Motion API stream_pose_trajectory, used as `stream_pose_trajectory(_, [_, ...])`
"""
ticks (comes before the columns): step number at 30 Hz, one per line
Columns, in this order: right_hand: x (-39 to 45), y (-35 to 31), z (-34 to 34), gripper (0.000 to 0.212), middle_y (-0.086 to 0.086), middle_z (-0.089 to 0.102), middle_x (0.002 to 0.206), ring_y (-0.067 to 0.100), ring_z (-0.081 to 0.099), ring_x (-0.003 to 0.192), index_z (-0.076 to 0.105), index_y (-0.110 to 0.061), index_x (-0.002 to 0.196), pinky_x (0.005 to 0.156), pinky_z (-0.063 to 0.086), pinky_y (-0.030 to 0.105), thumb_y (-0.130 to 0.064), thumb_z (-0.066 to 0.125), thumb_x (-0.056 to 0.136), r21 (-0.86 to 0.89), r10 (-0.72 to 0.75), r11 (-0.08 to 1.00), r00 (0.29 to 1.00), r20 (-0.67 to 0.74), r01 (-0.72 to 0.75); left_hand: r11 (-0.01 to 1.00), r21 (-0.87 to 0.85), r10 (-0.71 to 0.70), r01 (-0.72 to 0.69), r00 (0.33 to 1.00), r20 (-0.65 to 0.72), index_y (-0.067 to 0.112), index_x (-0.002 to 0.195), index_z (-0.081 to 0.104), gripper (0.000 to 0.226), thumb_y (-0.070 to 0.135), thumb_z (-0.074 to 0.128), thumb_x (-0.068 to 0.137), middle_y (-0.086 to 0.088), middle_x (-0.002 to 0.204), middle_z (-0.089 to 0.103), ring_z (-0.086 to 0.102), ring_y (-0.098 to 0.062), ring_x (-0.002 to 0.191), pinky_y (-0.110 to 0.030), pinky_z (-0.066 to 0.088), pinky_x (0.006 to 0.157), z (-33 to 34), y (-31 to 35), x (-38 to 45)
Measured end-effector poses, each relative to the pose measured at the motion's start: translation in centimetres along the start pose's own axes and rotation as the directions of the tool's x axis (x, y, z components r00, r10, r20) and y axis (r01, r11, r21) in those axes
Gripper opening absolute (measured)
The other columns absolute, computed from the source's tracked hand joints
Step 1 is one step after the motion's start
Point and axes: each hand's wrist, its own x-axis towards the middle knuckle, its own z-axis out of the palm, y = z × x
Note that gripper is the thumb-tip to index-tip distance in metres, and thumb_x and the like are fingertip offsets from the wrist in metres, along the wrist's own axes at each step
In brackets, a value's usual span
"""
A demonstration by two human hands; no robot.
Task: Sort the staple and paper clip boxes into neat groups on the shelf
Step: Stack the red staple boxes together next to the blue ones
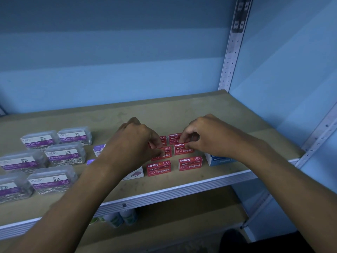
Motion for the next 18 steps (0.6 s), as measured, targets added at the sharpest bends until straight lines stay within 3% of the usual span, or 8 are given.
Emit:
stream_pose_trajectory(7, [-0.4, -0.4, -0.6, 0.019, -0.011, 0.076, 0.099, -0.006, 0.064, 0.079, 0.079, -0.025, 0.107, 0.077, 0.055, 0.015, -0.021, 0.076, 0.088, 0.012, 0.005, 1.000, 1.000, -0.020, -0.005, 1.000, 0.000, 0.010, -0.010, 0.998, -0.062, 0.038, 0.099, 0.075, 0.024, 0.050, 0.071, 0.078, 0.020, 0.095, 0.073, 0.045, -0.011, 0.099, -0.031, 0.045, 0.078, -0.8, -0.4, 0.0])
stream_pose_trajectory(11, [-1.0, -0.7, -1.6, 0.018, -0.016, 0.074, 0.095, -0.011, 0.061, 0.077, 0.079, -0.028, 0.104, 0.071, 0.048, 0.007, -0.022, 0.077, 0.088, 0.017, 0.005, 1.000, 0.999, -0.048, -0.004, 1.000, -0.012, 0.010, -0.011, 0.997, -0.082, 0.040, 0.101, 0.075, 0.028, 0.052, 0.071, 0.076, 0.018, 0.096, 0.071, 0.044, -0.009, 0.096, -0.033, 0.049, 0.077, -1.9, -0.3, -0.3])
stream_pose_trajectory(18, [-2.1, -1.2, -2.7, 0.019, -0.018, 0.073, 0.095, -0.011, 0.062, 0.078, 0.079, -0.029, 0.105, 0.069, 0.048, 0.005, -0.022, 0.076, 0.088, 0.001, -0.001, 1.000, 0.998, -0.056, 0.001, 1.000, -0.009, 0.021, -0.022, 0.999, -0.049, 0.038, 0.106, 0.074, 0.033, 0.052, 0.069, 0.076, 0.018, 0.105, 0.070, 0.042, -0.006, 0.094, -0.031, 0.049, 0.074, -2.7, 0.6, -1.2])
